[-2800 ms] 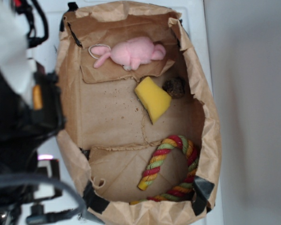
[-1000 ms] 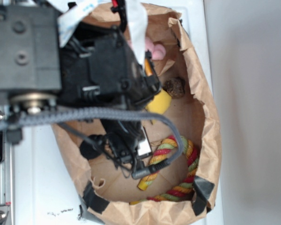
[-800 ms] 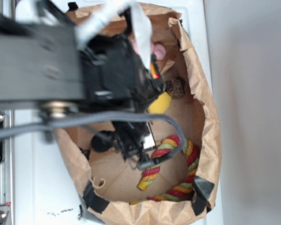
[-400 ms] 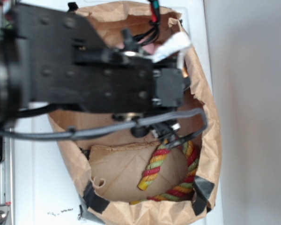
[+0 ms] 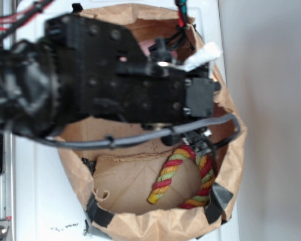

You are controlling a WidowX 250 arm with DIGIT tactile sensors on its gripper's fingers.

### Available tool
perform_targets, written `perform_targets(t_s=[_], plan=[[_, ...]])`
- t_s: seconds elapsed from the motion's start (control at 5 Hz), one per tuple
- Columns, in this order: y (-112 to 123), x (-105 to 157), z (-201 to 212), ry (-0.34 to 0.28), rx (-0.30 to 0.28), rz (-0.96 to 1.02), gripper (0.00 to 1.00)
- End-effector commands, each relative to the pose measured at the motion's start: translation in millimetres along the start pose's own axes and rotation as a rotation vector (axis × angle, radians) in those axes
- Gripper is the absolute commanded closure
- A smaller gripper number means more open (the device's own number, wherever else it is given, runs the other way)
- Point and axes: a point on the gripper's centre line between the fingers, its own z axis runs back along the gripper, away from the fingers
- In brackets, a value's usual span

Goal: Grab the rock.

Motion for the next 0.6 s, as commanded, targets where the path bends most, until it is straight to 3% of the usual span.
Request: perform_targets(t_s=[0.0,0.4], plan=[[-9,29,-1,-0.085,-0.016,0.019,0.00],[-14,20,-19,-0.114,-0.031,0.037,0.00]])
